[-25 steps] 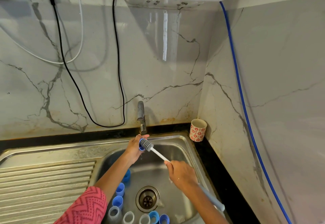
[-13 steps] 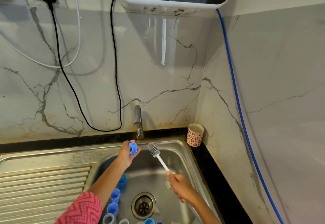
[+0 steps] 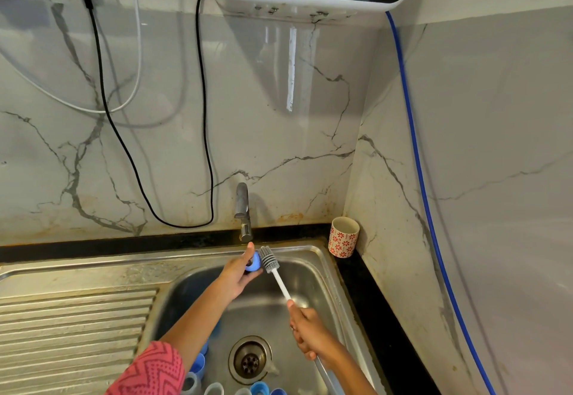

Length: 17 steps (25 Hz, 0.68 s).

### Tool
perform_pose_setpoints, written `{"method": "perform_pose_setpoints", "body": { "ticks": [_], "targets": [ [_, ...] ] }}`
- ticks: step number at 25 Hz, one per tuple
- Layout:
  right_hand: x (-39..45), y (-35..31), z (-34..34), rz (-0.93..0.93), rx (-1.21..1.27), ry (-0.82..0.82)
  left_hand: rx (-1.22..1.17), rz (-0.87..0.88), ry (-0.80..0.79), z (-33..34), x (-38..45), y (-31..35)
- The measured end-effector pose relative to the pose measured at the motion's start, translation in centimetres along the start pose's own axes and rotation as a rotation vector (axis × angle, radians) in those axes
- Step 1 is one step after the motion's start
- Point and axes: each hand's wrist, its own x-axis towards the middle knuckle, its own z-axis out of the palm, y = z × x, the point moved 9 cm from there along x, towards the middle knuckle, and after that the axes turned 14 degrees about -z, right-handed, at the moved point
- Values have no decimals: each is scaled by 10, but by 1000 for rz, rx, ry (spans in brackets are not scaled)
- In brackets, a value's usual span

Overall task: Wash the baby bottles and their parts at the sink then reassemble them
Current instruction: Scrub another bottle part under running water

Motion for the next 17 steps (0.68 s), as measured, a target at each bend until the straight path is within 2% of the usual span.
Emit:
{"method": "perform_pose_setpoints", "body": {
  "ticks": [4, 7, 11, 14, 17],
  "targets": [
    [9, 4, -5, -21, -96, 106, 59, -13, 116, -4, 0, -9],
    [14, 7, -10, -37, -172, 163, 77, -35, 137, -4, 0, -8],
    [18, 3, -18, -84, -256, 227, 194, 45, 154, -3, -4, 4],
    [19, -7, -12, -175, -395, 208, 359, 121, 131, 5, -4, 8],
    [18, -11, -14, -210, -436, 203, 668, 316, 161, 14, -14, 25]
  ]
}}
